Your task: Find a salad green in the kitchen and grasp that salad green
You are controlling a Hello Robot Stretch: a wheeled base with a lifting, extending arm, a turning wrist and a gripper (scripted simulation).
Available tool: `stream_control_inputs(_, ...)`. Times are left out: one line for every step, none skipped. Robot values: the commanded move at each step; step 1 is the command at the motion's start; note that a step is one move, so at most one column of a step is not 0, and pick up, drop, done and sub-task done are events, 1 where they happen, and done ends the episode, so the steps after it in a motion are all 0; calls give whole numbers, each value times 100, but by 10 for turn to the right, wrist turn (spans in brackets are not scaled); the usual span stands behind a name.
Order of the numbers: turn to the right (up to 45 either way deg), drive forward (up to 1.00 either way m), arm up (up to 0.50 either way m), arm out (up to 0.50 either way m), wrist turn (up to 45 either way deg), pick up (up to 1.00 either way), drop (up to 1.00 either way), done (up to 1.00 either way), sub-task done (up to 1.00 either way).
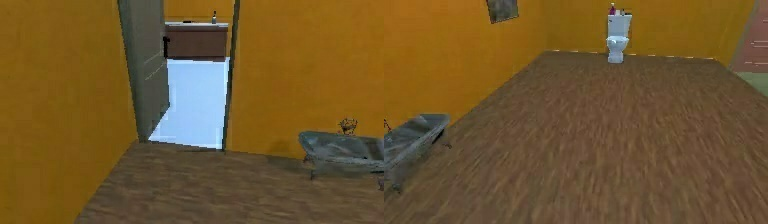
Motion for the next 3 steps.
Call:
stream_control_inputs(0,100,0,0,0,0,0,0,0)
stream_control_inputs(0,55,0,0,0,0,0,0,0)
stream_control_inputs(90,0,0,0,0,0,0,0,0)
